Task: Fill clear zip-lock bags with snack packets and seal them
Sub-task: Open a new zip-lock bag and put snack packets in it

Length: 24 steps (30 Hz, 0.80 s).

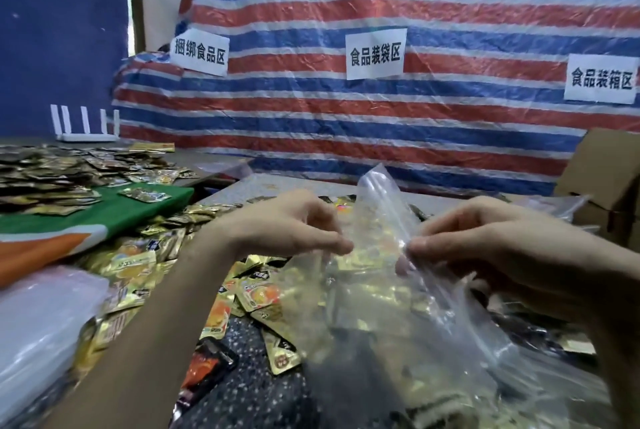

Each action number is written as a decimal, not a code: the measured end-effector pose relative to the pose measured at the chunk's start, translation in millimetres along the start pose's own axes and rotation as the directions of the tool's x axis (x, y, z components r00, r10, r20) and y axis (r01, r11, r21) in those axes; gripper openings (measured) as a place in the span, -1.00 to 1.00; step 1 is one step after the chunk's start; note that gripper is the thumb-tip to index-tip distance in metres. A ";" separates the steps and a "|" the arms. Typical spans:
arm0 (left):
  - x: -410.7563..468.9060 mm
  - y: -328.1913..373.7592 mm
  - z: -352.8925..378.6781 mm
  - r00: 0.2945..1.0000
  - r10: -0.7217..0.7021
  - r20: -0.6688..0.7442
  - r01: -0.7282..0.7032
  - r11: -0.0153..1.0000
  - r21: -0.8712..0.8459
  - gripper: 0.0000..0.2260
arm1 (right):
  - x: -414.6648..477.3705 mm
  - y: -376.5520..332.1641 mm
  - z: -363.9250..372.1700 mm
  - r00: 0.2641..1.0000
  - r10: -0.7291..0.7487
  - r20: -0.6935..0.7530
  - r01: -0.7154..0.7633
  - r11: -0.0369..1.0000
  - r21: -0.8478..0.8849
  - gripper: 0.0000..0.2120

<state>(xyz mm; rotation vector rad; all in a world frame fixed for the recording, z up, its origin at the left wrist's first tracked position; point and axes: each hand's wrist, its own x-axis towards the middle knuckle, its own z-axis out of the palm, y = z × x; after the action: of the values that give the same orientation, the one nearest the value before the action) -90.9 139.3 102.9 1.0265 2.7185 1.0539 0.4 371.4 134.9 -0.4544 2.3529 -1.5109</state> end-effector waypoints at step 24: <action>-7.4 -2.8 -5.8 0.987 0.119 -0.106 -0.157 0.610 -0.777 -0.82 | 1.9 5.0 -7.6 0.899 -0.107 -0.424 0.063 0.991 -0.117 -0.81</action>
<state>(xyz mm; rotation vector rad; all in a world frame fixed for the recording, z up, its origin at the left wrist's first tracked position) -88.3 129.9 104.3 1.0129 1.7964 2.0358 -4.9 378.8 133.2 -0.2670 2.7879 -1.6796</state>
